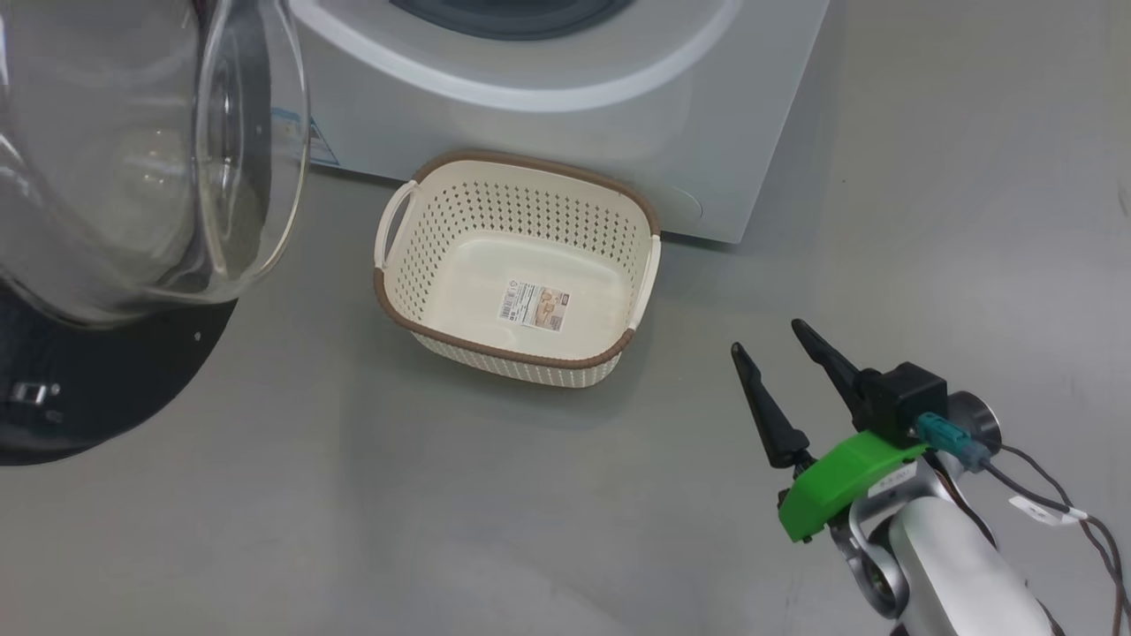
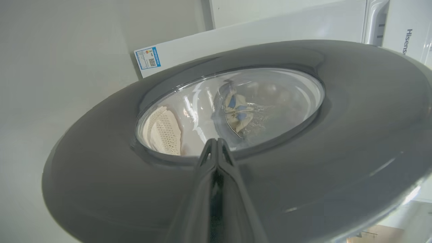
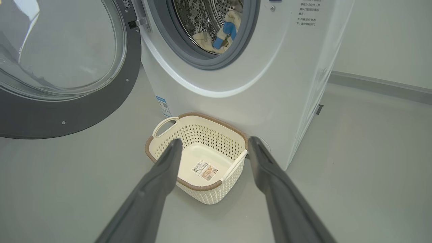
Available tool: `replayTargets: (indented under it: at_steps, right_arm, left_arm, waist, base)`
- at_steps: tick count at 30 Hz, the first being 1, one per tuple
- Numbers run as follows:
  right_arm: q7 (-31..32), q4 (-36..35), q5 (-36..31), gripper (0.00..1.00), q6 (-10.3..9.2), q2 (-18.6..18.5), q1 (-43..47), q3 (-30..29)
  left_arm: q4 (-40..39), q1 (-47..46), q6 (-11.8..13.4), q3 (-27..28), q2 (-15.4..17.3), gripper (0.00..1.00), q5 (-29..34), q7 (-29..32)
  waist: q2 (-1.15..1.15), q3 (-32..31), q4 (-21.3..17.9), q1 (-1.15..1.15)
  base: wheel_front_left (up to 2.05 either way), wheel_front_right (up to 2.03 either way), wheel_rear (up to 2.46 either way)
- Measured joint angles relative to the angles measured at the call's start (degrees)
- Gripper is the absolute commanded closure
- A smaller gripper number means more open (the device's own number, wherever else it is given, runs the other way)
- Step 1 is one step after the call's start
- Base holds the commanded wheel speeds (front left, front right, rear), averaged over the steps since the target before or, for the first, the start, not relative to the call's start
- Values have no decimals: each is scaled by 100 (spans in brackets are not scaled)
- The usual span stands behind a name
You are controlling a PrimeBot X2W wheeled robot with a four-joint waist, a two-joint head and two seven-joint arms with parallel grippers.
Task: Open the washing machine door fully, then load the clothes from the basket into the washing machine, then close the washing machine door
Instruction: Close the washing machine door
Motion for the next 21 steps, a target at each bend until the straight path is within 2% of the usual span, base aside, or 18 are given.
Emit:
replayTargets:
  at_steps: [10,21]
  right_arm:
    - [-48,116,49,0,0,10,8,59]
    - [-85,178,118,0,0,13,63,114]
  left_arm:
    - [-1340,678,0,-298,-665,100,-506,745]
    - [-2404,1128,1,-684,-1352,100,-686,1057]
  waist:
    - [0,-197,-2,0]
    - [0,-344,-147,0]
  base:
    - [0,0,0]
    - [0,0,0]
